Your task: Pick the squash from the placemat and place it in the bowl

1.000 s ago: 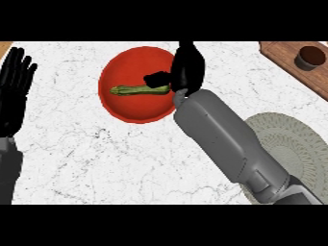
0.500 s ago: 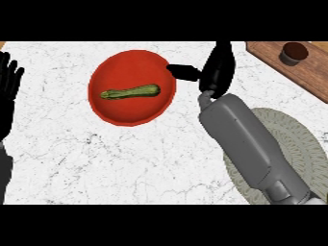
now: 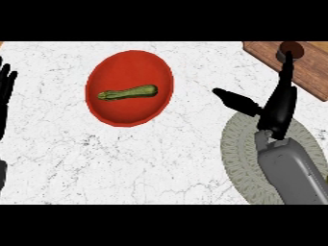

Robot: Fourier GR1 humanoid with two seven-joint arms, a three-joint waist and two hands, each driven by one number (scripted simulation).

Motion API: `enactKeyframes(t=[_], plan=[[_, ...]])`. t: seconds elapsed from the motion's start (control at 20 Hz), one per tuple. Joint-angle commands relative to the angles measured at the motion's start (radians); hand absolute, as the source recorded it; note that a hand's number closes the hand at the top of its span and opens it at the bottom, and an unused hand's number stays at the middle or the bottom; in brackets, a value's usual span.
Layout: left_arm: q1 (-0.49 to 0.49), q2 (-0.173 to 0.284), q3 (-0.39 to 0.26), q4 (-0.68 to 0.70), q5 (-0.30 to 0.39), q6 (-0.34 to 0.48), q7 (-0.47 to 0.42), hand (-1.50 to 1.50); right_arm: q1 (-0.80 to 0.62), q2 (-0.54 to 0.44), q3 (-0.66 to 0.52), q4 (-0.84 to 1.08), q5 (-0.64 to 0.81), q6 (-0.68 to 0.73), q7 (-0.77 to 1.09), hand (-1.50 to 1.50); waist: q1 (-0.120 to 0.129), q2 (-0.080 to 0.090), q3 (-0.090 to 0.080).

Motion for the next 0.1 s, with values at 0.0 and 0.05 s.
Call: enactKeyframes(t=[0.0,0.05], plan=[[0.015,-0.005,-0.008,-0.012,-0.002,-0.009,0.004,0.00,0.197,-0.097,-0.035,-0.237,-0.075,0.062,-0.049,-1.50,0.006,0.001,0.000],[0.017,-0.024,-0.024,-0.063,-0.006,0.012,0.038,0.00,0.265,-0.075,-0.031,-0.216,-0.138,0.044,-0.151,-1.50,0.013,0.003,0.000]])
